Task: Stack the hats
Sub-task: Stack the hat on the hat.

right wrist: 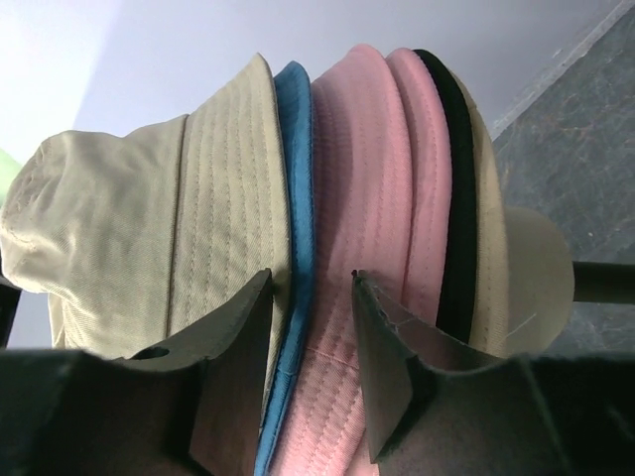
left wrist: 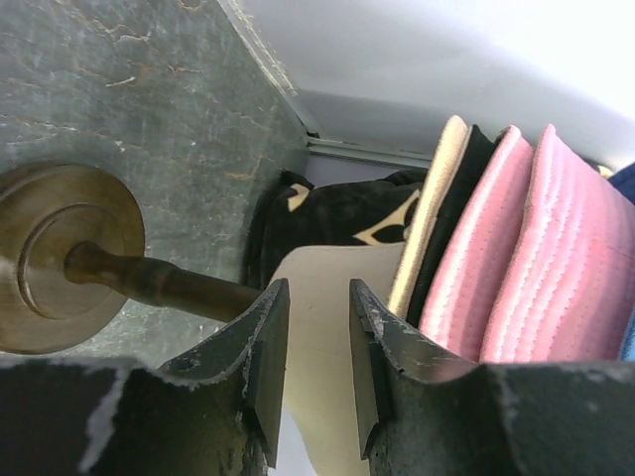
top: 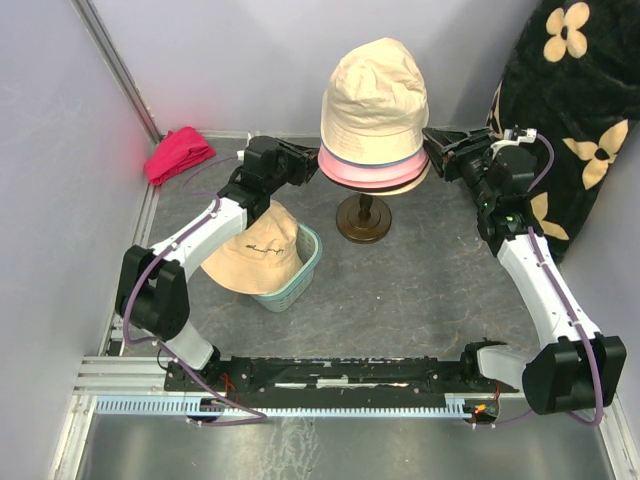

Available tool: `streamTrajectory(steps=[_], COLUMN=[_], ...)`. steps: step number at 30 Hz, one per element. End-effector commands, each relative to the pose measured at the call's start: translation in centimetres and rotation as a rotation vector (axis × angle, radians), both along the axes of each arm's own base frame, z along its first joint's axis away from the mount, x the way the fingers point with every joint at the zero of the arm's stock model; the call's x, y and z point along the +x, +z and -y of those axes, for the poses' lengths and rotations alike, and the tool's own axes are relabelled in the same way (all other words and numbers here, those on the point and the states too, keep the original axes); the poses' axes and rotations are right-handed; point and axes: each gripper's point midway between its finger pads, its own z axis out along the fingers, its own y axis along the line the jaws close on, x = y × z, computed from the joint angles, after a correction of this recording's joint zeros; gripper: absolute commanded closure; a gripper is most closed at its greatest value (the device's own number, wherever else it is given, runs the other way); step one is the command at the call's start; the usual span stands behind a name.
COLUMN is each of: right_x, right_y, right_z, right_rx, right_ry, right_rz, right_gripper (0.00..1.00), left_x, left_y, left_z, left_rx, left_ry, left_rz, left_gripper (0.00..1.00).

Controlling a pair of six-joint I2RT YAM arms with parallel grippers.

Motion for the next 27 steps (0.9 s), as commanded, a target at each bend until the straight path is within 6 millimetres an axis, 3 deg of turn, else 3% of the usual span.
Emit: streamTrajectory(steps=[1,19,24,27], right_x=[-0.9,-3.3,-4.5,-5.2], right_y=[0.2,4.7,7.7,10.2], right_z=[0.5,3.2,4.0,4.4], right_rx=[-0.076,-0.204,-0.294,-0.383], right_ry=[0.012,-0.089,-0.129,-0.142], right_rz=[-0.021,0.059,0.115,0.174], right_gripper=[0.52,0.47,0.47,0.46], left_x=[-0.1,-0.8,-1.4,-1.9], left_y=[3.3,7.1,9.2,11.5], left_z=[-1.2,-5.1,-6.3,-7.3], left_rx=[0.039,0.097,0.125,0.152], left_ry=[0.031,0.172,0.209,0.239], left_rz=[0.089,0.155,0.202,0.247], left_gripper=[0.61,0.51,0.48,0.45])
